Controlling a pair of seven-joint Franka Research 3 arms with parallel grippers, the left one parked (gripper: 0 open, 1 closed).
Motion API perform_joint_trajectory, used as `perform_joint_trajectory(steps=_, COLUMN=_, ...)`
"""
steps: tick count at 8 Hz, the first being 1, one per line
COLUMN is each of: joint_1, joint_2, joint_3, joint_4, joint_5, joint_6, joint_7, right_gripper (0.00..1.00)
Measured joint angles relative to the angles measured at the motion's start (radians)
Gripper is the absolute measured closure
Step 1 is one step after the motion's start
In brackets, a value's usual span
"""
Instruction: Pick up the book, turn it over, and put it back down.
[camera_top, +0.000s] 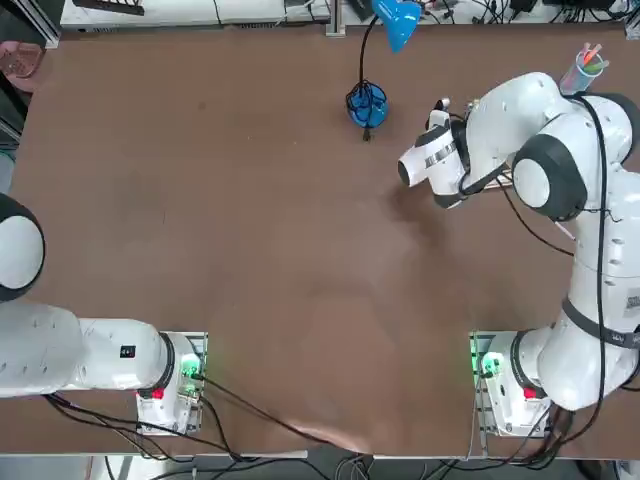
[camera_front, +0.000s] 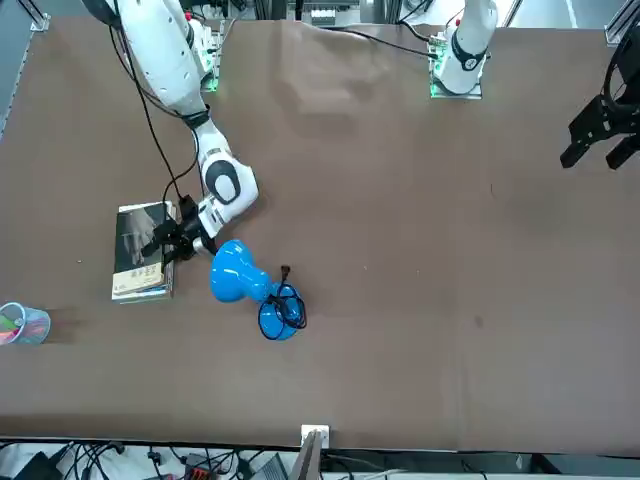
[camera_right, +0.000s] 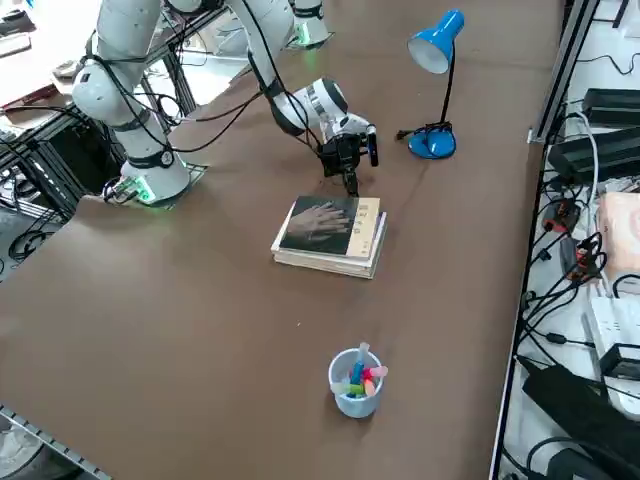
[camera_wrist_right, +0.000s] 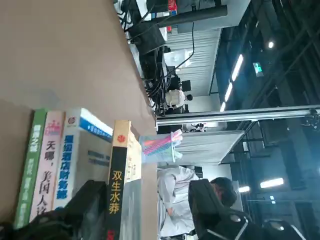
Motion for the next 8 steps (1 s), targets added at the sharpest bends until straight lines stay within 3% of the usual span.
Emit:
perform_joint_trajectory(steps=4, joint_1=-0.023, joint_2=-0.079, joint_3=0.000, joint_4=0.005, joint_5=0.085, joint_6=0.103, joint_7=0.000, right_gripper=0.00)
perform_joint_trajectory(steps=8, joint_1=-0.061, joint_2=-0.104, joint_3=0.000, joint_4=-0.024, joint_5=0.095, joint_6=0.225, joint_7=0.039, right_gripper=0.00)
